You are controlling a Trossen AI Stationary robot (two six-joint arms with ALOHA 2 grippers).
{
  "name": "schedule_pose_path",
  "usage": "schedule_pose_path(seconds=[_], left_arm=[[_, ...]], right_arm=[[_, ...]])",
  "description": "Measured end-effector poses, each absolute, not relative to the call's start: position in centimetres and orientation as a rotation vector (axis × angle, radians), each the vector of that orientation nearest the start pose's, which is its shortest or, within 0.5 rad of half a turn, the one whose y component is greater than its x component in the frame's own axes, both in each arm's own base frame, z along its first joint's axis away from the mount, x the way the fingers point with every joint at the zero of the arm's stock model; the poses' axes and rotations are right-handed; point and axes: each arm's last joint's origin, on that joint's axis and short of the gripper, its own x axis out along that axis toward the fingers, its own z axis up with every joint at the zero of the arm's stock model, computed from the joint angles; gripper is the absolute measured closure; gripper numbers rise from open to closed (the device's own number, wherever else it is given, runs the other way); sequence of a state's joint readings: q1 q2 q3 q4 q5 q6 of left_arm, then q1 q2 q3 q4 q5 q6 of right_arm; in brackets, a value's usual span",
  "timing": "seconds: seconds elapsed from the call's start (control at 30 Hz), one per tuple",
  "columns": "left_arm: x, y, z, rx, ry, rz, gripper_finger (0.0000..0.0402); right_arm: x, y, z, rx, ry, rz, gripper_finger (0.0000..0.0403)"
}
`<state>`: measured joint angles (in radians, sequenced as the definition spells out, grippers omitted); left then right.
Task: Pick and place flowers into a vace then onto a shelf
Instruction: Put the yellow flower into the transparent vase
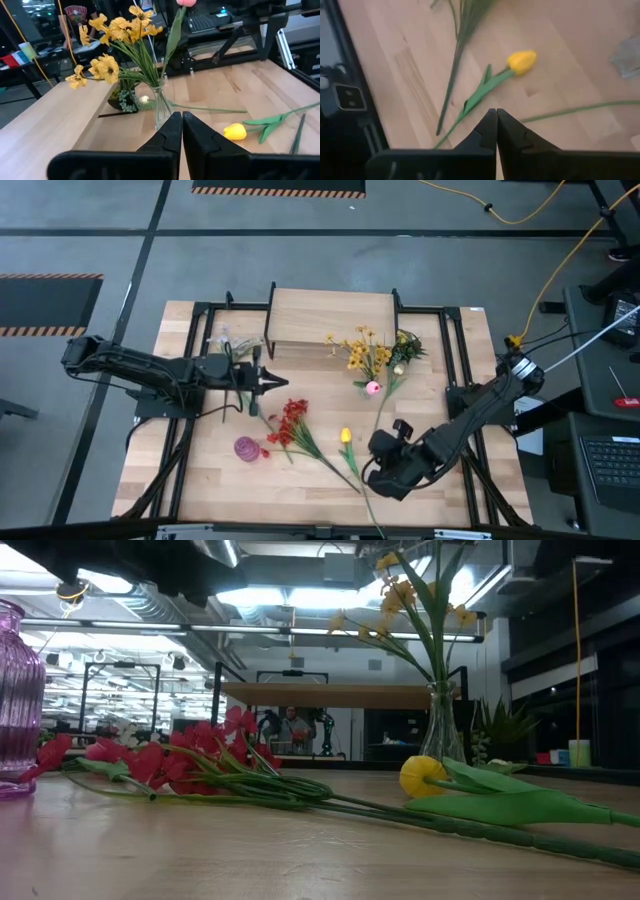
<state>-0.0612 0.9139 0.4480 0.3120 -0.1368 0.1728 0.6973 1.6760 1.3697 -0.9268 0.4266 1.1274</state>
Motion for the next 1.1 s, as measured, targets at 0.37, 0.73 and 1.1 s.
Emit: schedule_pose_path(seconds=[0.37,0.73,1.1], left_arm=[[20.0,-0.8,24.3,0.237,0.144,0.072,0.0383],[20.0,-0.8,24.4,0.236,0.14,0.072,0.0366],[20.0,-0.8,24.4,0.235,0.141,0.072,0.0365]], right_arm=[[27.6,21.8,21.7,0.37,1.049,-0.458,0.0323],[29.7,21.6,18.9,0.426,1.121,-0.468,0.023],[30.8,21.8,18.0,0.433,1.108,-0.409,0.0221]])
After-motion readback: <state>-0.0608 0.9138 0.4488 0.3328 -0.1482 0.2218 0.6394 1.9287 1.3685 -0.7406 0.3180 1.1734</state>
